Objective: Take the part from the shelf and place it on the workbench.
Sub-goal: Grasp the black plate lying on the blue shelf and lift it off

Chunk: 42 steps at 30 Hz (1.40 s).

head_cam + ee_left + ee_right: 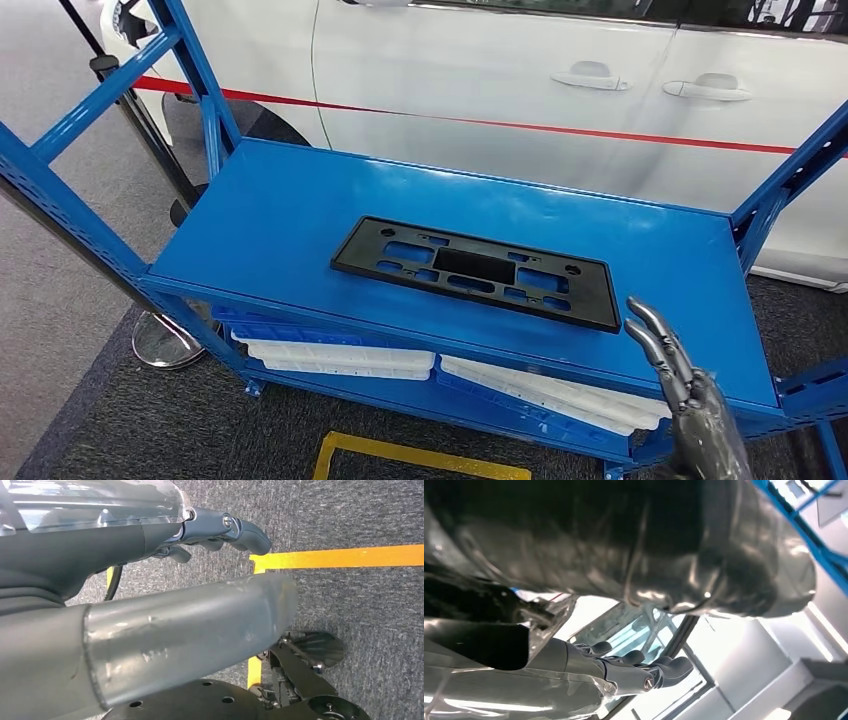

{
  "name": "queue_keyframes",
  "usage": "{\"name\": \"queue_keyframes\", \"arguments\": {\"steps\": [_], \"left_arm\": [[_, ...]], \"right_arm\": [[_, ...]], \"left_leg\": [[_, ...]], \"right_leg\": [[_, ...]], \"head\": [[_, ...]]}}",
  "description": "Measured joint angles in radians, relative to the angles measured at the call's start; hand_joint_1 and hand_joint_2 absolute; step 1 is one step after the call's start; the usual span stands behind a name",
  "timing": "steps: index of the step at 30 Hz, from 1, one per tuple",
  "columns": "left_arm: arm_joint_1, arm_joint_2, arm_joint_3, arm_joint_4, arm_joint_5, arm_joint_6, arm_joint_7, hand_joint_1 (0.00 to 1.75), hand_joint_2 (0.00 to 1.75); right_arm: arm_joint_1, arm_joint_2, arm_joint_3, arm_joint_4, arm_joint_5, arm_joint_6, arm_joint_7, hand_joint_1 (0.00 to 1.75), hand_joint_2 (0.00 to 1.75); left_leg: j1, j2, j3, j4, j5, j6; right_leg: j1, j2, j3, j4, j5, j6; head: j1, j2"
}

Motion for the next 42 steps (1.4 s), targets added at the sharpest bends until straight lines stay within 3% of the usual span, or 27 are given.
{"name": "queue_keyframes", "arguments": {"steps": [6, 11, 19, 31, 35, 42], "left_arm": [[-0.008, 0.001, -0.004, 0.005, -0.063, -0.022, 0.001, 0.00, 0.00], [-0.019, 0.006, -0.007, 0.007, -0.125, -0.041, 0.002, 0.00, 0.00], [-0.021, 0.014, -0.010, 0.010, -0.156, -0.047, 0.002, 0.00, 0.00], [-0.020, 0.015, -0.010, 0.012, -0.154, -0.046, 0.011, 0.00, 0.00], [-0.019, 0.016, -0.010, 0.012, -0.154, -0.046, 0.011, 0.00, 0.00], [-0.020, 0.016, -0.010, 0.012, -0.157, -0.046, 0.012, 0.00, 0.00]], "right_arm": [[-0.127, -0.044, 0.204, 0.100, 0.165, 0.012, 0.166, 0.00, 0.00], [-0.332, -0.015, 0.375, 0.333, 0.264, 0.014, 0.297, 0.00, 0.00], [-0.509, 0.034, 0.527, 0.581, 0.309, 0.003, 0.344, 0.00, 0.00], [-0.590, 0.065, 0.618, 0.674, 0.341, -0.002, 0.380, 0.00, 0.00], [-0.598, 0.070, 0.623, 0.685, 0.345, -0.003, 0.382, 0.00, 1.75], [-0.627, 0.085, 0.637, 0.708, 0.370, -0.009, 0.406, 0.00, 1.75]], "left_leg": [[0.000, 0.000, 0.001, 0.000, 0.001, -0.001], [0.000, 0.001, 0.001, 0.000, 0.004, -0.002], [0.000, -0.002, 0.000, 0.000, 0.004, -0.002], [0.000, -0.002, -0.001, 0.000, 0.004, -0.002], [0.000, -0.002, -0.001, 0.000, 0.004, -0.002], [0.000, -0.002, -0.001, 0.000, 0.004, -0.002]], "right_leg": [[0.001, 0.001, 0.002, 0.000, 0.000, 0.000], [0.001, 0.001, 0.002, 0.001, 0.001, 0.000], [0.001, -0.002, 0.001, 0.002, 0.001, 0.000], [0.000, -0.003, 0.000, 0.002, 0.001, 0.000], [0.000, -0.003, 0.000, 0.002, 0.001, 0.000], [0.001, -0.003, 0.000, 0.002, 0.001, 0.000]], "head": [[0.000, 0.000], [0.000, 0.000], [0.000, 0.000], [0.000, 0.000], [0.000, 0.000], [0.000, 0.000]]}}
